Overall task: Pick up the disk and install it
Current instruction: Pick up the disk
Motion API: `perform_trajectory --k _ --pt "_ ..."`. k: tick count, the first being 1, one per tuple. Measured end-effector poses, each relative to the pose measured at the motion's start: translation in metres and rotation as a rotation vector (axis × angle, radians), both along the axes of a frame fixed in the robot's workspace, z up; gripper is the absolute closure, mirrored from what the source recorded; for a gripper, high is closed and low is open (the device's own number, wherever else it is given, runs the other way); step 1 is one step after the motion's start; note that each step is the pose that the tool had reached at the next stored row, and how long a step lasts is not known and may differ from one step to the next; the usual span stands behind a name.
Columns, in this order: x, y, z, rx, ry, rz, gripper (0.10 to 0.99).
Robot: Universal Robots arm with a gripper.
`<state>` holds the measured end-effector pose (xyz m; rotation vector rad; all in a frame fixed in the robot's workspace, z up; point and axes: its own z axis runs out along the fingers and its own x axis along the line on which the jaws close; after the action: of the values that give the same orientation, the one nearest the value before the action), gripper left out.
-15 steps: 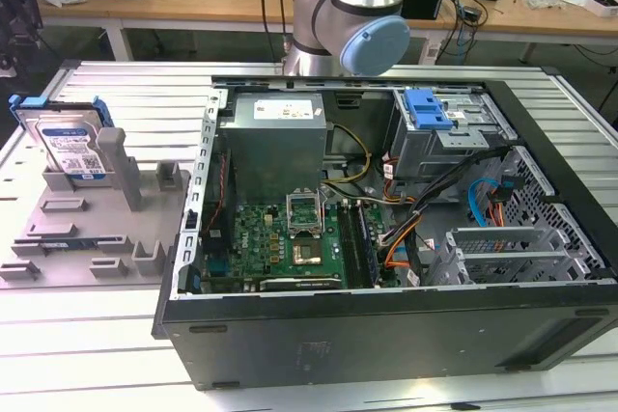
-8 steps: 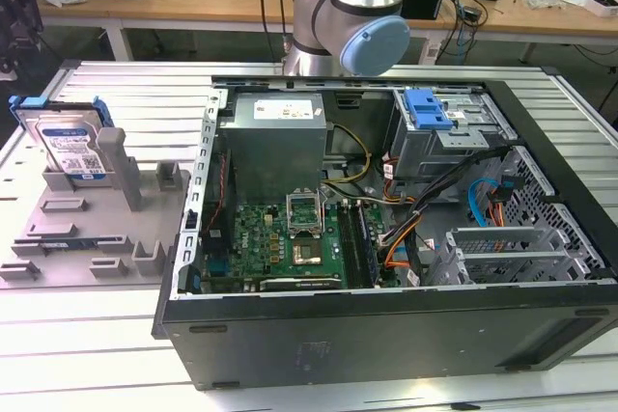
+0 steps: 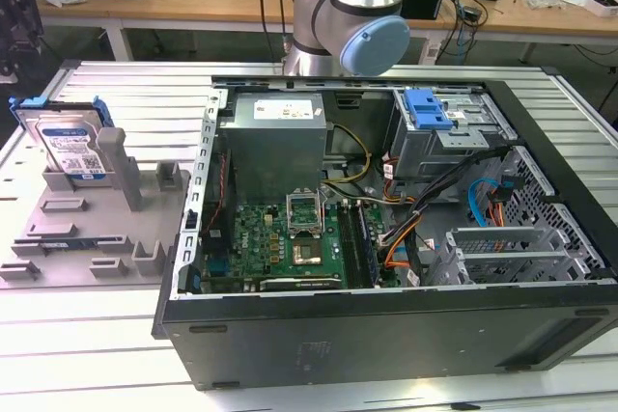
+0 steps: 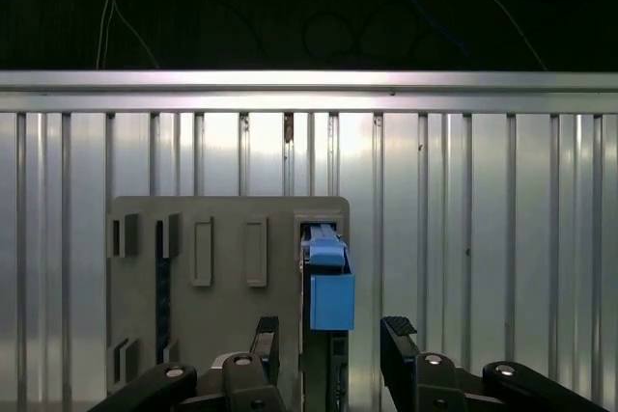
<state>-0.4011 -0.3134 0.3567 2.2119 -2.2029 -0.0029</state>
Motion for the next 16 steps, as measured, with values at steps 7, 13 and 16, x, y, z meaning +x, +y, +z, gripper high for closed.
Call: perform_trajectory --k 7,13,16 --pt "-0.0004 0.0000 -0.0038 0.000 0.0000 0.000 0.545" --pt "-0.0006 0.0000 -0.0077 0.000 -0.0001 0.000 0.545" --pt "-0.0007 0.0000 -0.0099 0.000 -0.0001 0.000 0.545"
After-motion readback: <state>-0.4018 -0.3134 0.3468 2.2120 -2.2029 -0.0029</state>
